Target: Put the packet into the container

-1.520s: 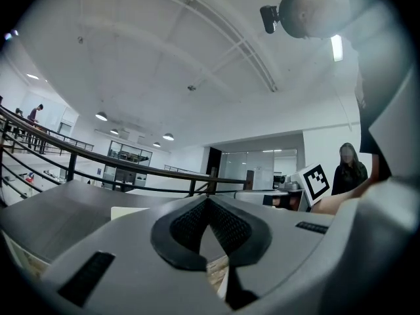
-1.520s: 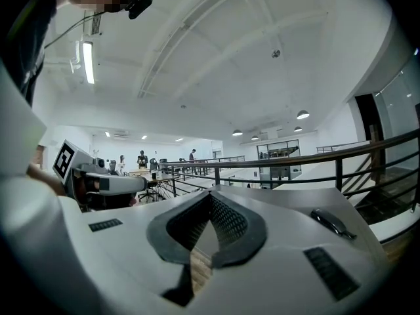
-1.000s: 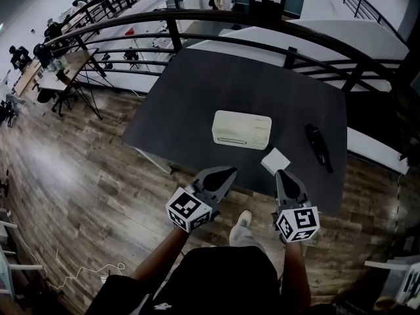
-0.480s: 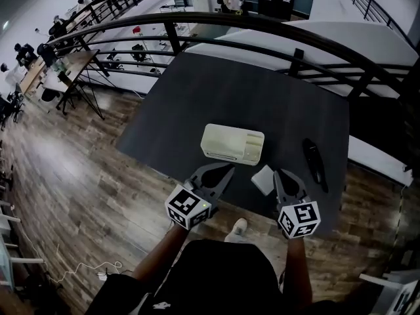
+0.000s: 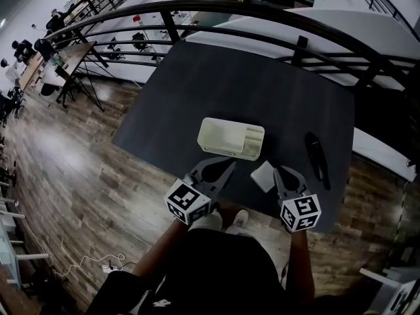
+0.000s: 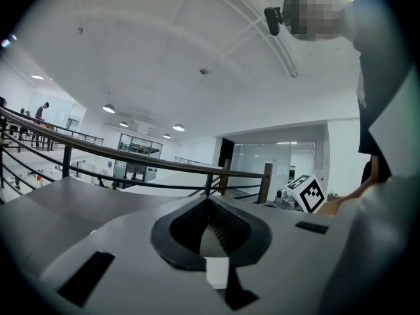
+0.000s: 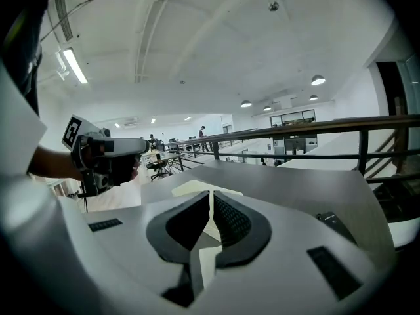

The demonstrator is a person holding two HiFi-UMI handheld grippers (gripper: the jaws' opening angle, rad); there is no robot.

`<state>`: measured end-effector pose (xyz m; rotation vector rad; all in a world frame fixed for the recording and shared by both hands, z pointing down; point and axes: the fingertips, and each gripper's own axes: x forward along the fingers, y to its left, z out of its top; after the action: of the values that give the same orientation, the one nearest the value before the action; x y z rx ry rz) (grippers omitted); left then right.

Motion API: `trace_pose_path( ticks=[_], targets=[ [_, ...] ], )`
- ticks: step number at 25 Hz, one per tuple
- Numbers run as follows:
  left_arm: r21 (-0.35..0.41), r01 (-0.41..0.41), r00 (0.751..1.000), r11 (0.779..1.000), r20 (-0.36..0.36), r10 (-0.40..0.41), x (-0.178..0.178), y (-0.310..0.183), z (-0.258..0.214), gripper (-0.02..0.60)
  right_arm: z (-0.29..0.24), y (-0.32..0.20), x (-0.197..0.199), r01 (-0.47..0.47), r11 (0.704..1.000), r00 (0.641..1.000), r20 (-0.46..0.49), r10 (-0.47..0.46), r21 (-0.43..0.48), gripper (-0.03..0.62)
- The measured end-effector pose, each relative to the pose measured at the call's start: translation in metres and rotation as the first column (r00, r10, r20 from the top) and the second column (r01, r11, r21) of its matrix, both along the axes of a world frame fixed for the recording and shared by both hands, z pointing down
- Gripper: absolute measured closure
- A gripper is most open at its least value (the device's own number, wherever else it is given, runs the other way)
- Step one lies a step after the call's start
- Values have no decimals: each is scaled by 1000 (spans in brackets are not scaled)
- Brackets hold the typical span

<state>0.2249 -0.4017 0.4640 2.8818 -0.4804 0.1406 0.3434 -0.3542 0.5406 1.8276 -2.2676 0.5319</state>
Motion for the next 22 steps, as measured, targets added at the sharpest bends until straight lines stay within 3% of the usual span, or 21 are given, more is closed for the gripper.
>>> trace_pose_path(
  ticks=[5,12,18,22],
  targets=[
    [-6,-40,999,999,-6,40,5,-8,-5,576,8,0,7,-18,998,999,-42,15,-56,591],
    [-7,-66,998,998,-1,66,7,-20,-3,575,38,-1,5,7,987,980,-193,-38,-161,587],
    [-1,-66,997,998,34,66,1,-28,4,577,90,1,-8,101,945,962,-214,-173,-311,369],
    [2,-71,997,998,40,70,-2,-32,7,577,126,4,-13,138,898,947,-210,-243,-417,189]
  ],
)
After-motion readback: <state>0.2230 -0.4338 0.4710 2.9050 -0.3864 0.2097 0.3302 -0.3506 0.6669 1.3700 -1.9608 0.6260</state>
